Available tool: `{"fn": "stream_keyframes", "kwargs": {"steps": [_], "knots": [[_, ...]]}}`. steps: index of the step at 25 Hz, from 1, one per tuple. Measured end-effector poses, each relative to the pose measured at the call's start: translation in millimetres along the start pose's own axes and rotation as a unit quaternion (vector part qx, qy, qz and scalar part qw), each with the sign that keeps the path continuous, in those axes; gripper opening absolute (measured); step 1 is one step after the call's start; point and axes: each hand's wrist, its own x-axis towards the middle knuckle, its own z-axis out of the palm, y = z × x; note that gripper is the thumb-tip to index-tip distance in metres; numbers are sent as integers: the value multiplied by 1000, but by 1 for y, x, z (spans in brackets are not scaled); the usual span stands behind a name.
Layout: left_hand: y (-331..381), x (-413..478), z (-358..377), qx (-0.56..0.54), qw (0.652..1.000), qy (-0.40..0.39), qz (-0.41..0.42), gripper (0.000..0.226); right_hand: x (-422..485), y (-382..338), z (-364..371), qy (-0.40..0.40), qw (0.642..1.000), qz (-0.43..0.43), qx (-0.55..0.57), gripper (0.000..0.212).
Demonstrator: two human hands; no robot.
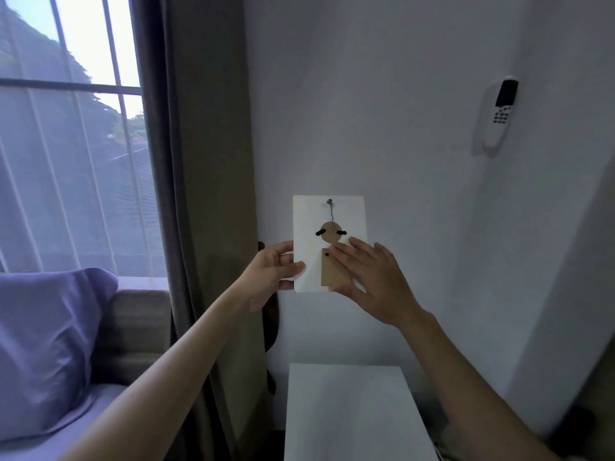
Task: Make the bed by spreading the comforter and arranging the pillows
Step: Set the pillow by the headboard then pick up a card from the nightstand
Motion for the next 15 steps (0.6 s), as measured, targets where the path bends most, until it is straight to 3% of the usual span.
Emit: {"fn": "stream_keyframes", "kwargs": {"steps": [1,2,4,6,8,12,13,15], "knots": [[0,0,4,16,1000,21,9,34,2,-8,-4,-22,992,63,111,69],[0,-2,10,52,998,41,23,33,7,-17,-9,-32,959,138,246,65],[-5,-5,27,211,971,75,87,34,21,-26,-16,-14,850,257,459,48],[-17,-8,47,397,894,113,175,38,35,-26,-15,10,810,282,514,27],[-33,-10,62,485,828,152,238,43,38,-25,-10,38,811,285,509,15],[-52,-10,78,584,724,153,334,37,30,-20,7,137,774,340,515,26],[-48,-12,80,582,732,127,330,36,28,-16,8,158,764,353,517,27],[-38,-12,76,502,808,109,287,36,23,-6,8,174,727,372,551,26]]}}
